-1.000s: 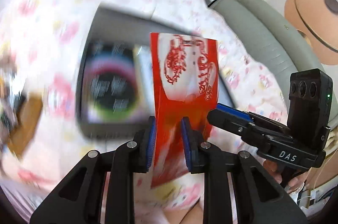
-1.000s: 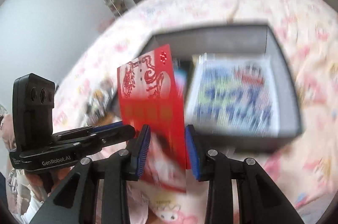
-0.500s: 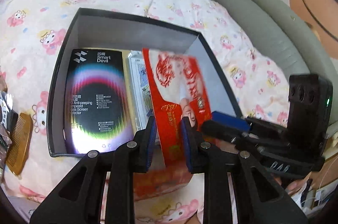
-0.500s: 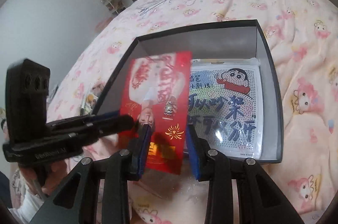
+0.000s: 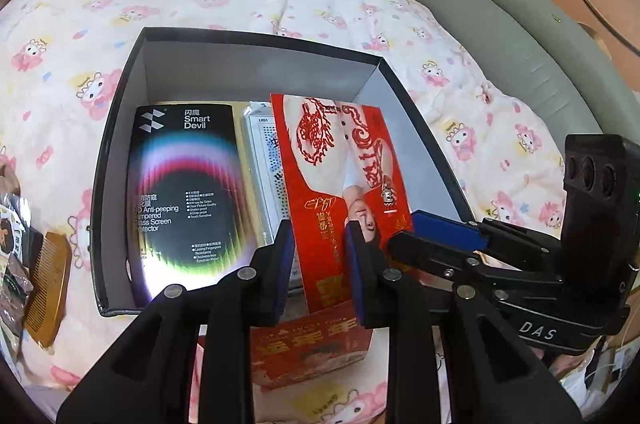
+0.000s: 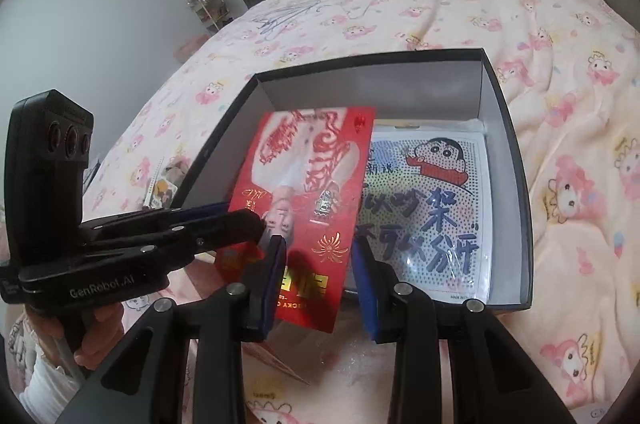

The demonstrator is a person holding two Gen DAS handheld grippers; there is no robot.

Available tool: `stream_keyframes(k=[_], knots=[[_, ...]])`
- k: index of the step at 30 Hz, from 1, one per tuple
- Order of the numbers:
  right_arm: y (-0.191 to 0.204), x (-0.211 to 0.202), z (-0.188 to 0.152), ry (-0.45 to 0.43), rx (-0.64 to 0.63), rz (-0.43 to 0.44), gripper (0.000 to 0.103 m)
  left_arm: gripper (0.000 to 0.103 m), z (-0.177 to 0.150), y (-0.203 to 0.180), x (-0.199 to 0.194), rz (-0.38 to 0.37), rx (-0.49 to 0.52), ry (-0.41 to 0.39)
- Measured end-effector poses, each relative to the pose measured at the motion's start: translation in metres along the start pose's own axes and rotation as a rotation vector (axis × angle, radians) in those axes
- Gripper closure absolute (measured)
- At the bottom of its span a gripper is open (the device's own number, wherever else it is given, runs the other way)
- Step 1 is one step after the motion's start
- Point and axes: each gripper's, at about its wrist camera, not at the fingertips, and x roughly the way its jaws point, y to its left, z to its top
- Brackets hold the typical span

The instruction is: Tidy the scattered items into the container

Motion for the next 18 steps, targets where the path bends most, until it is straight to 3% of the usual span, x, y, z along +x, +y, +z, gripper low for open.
stream_keyframes(k=[18], knots=[[0.009,-0.007,-0.016,-0.010,-0.054,0.003,0.072,0.075,-0.011,0.000,-0.017,0.075,0.063,-0.016]])
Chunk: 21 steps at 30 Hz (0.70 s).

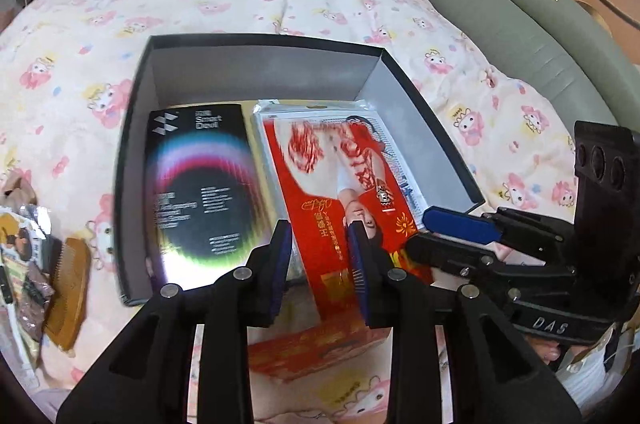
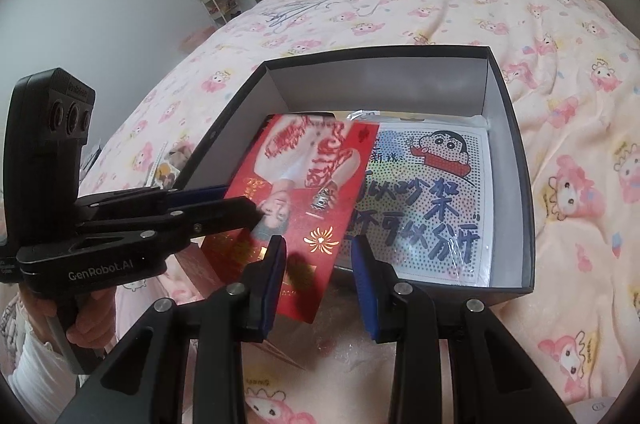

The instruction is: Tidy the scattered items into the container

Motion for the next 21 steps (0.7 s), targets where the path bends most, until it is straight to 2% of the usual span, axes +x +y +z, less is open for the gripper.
stream_keyframes(k=[2,6,8,12,15,18,21], knots=[[0.001,-0.002,-0.002,-0.008,-0.001,0.004,0.072,0.074,0.000,0.005,-0.005,0.006,-0.015,-0.018],[0.001,-0.004,-0.004,-0.006,0.007,0.044,0.072,0.074,-0.003,0.024,-0.025,0.067,-0.074,-0.074],[0.003,-0.003,-0.007,-0.002,-0.005,0.043,0.072,0.071,-0.011,0.036,-0.040,0.044,-0.110,-0.097],[0.004,0.002,-0.011,0.027,0.006,0.060,0.072,0.064,-0.041,0.060,-0.044,-0.077,-0.194,-0.042],[0.005,0.005,-0.011,0.044,0.013,0.088,0.072,0.061,-0.059,0.064,-0.025,-0.071,-0.205,0.023],[0.011,0.010,-0.015,0.087,-0.005,0.158,0.072,0.057,-0.070,0.063,-0.007,-0.089,-0.225,0.052],[0.014,0.021,-0.019,0.136,-0.027,0.140,0.072,0.058,-0.072,0.059,0.008,-0.109,-0.238,0.053]])
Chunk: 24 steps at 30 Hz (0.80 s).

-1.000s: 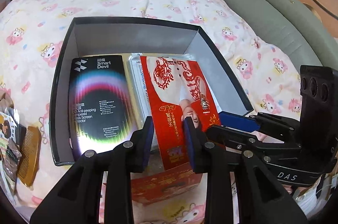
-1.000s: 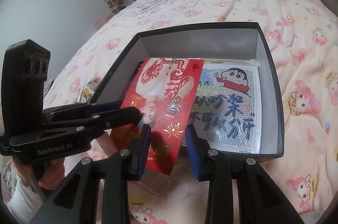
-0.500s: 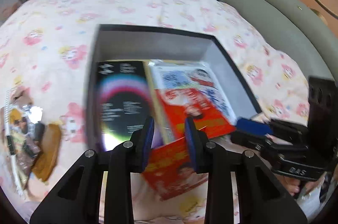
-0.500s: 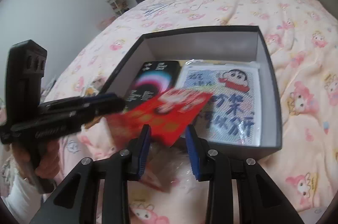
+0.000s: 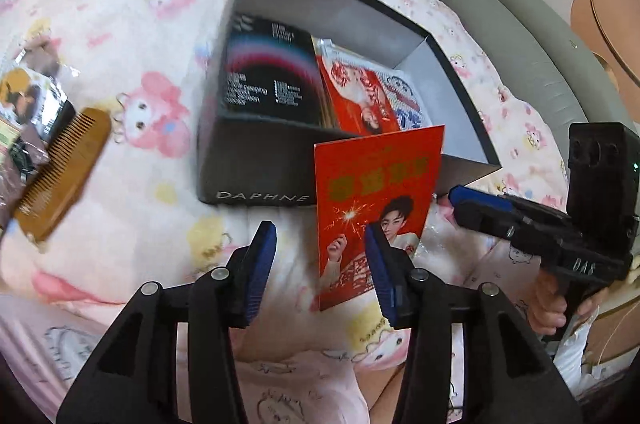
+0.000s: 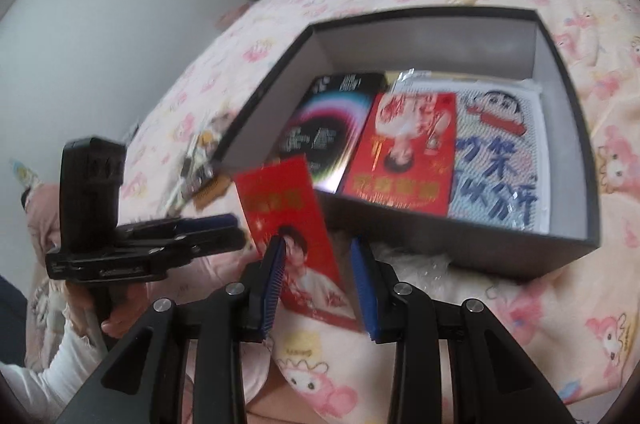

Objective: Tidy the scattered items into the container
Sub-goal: 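Lower the remaining red card into the box in front of the kit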

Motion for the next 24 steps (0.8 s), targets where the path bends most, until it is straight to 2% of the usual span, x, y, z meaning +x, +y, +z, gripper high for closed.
stream_keyframes(k=[2,3,5,7,13,17,20,24], knots=[[0.000,0.009,0.000,0.027,-0.004,-0.020,0.072,0.074,0.001,-0.004,0.006,-0.026,-0.005,0.001],[0.000,0.013,0.000,0.036,-0.002,-0.014,0.072,0.077,0.001,-0.007,0.008,-0.034,0.000,0.002],[0.002,0.015,0.001,0.047,-0.024,0.020,0.073,0.078,0.002,-0.015,0.008,-0.010,0.025,-0.011],[0.005,0.014,0.001,0.033,-0.046,-0.002,0.074,0.080,0.004,-0.023,0.003,0.017,0.052,-0.028],[0.006,-0.012,0.016,-0.062,-0.037,0.001,0.076,0.081,0.028,-0.050,-0.026,0.014,0.089,-0.110],[0.009,-0.038,0.049,-0.146,-0.058,-0.048,0.076,0.081,0.070,-0.077,-0.037,0.018,0.139,-0.170],[-0.002,-0.044,0.084,-0.183,-0.050,-0.075,0.076,0.081,0.107,-0.087,-0.031,0.016,0.124,-0.198],[-0.029,-0.028,0.107,-0.175,-0.001,-0.084,0.076,0.081,0.139,-0.082,0.004,0.026,0.080,-0.150]])
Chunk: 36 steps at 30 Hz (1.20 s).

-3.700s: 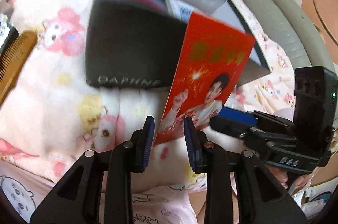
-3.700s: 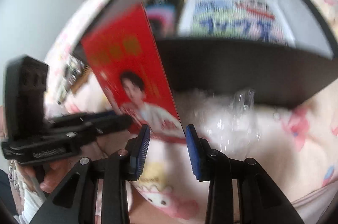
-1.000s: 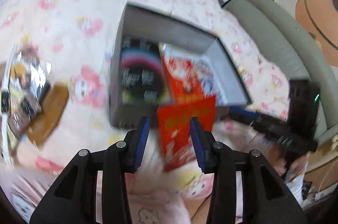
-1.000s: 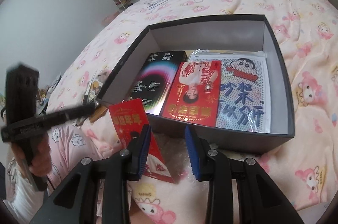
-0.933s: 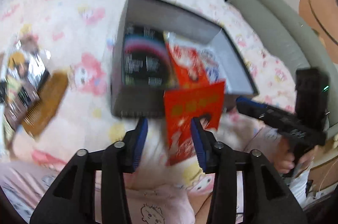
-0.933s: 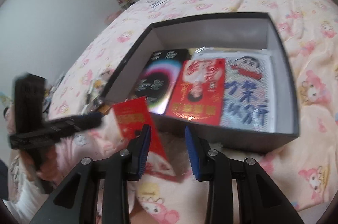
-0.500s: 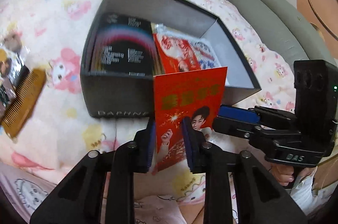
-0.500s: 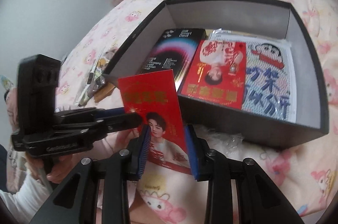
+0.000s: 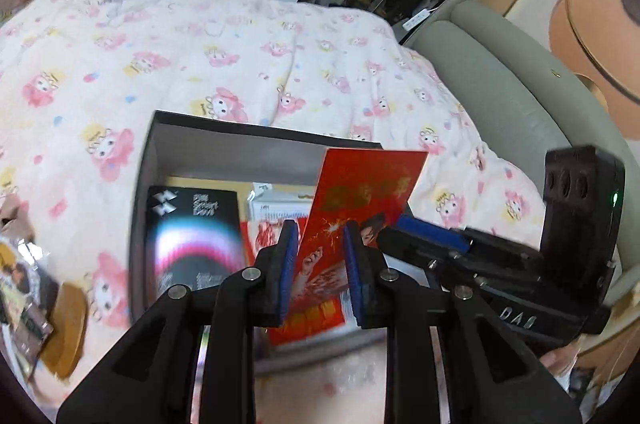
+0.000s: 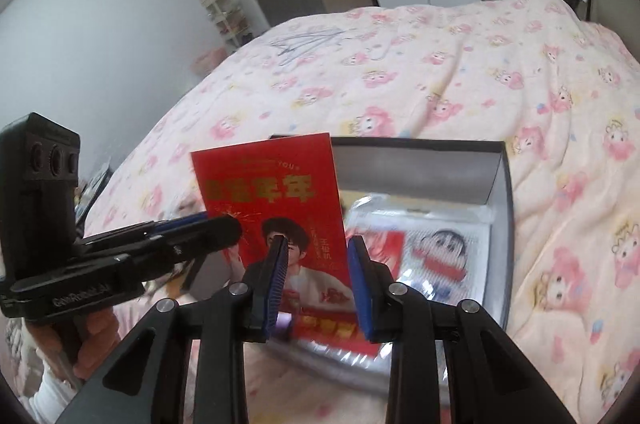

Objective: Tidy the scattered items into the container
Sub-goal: 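Lower the remaining red card into the box in front of the kit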

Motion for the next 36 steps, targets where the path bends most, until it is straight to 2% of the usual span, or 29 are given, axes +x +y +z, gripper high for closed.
stream_keyframes(k=[4,8,10,12,14,16,18,21,24,26,28,31,34,36], knots=[[-0.025,0.020,-0.009,0.056,0.055,-0.006,0.076,0.081,0.000,0.010,0.051,0.031,-0.032,0.121],[-0.040,0.038,-0.017,0.132,0.084,-0.044,0.076,0.076,-0.007,0.017,0.082,0.031,-0.089,0.216],[-0.047,0.046,-0.020,0.172,0.114,-0.058,0.076,0.074,-0.009,0.017,0.094,0.063,-0.096,0.262],[-0.052,0.052,-0.022,0.197,0.129,-0.090,0.076,0.071,-0.012,0.013,0.103,0.127,-0.078,0.298],[-0.051,0.050,-0.023,0.186,0.113,-0.150,0.076,0.066,-0.013,0.011,0.104,0.145,-0.074,0.292],[-0.049,0.043,-0.020,0.137,0.078,-0.222,0.076,0.062,-0.011,0.012,0.104,0.170,-0.089,0.285],[-0.049,0.034,-0.018,0.092,0.069,-0.256,0.076,0.062,-0.012,0.012,0.110,0.192,-0.097,0.307],[-0.056,0.031,-0.018,0.088,0.102,-0.247,0.076,0.062,-0.016,0.007,0.120,0.162,-0.076,0.343],[-0.064,0.036,-0.016,0.106,0.117,-0.260,0.076,0.062,-0.018,-0.005,0.121,0.075,-0.031,0.360],[-0.066,0.035,-0.016,0.108,0.124,-0.262,0.076,0.062,-0.014,-0.005,0.114,0.093,-0.043,0.311],[-0.069,0.033,-0.015,0.102,0.131,-0.254,0.076,0.064,-0.011,0.000,0.106,0.163,-0.068,0.255],[-0.069,0.034,-0.015,0.101,0.138,-0.245,0.076,0.068,-0.011,0.008,0.103,0.234,-0.096,0.246],[-0.070,0.036,-0.015,0.109,0.144,-0.250,0.076,0.068,-0.014,0.016,0.109,0.198,-0.110,0.297],[-0.071,0.035,-0.016,0.113,0.154,-0.251,0.076,0.068,-0.018,0.015,0.116,0.131,-0.117,0.340]])
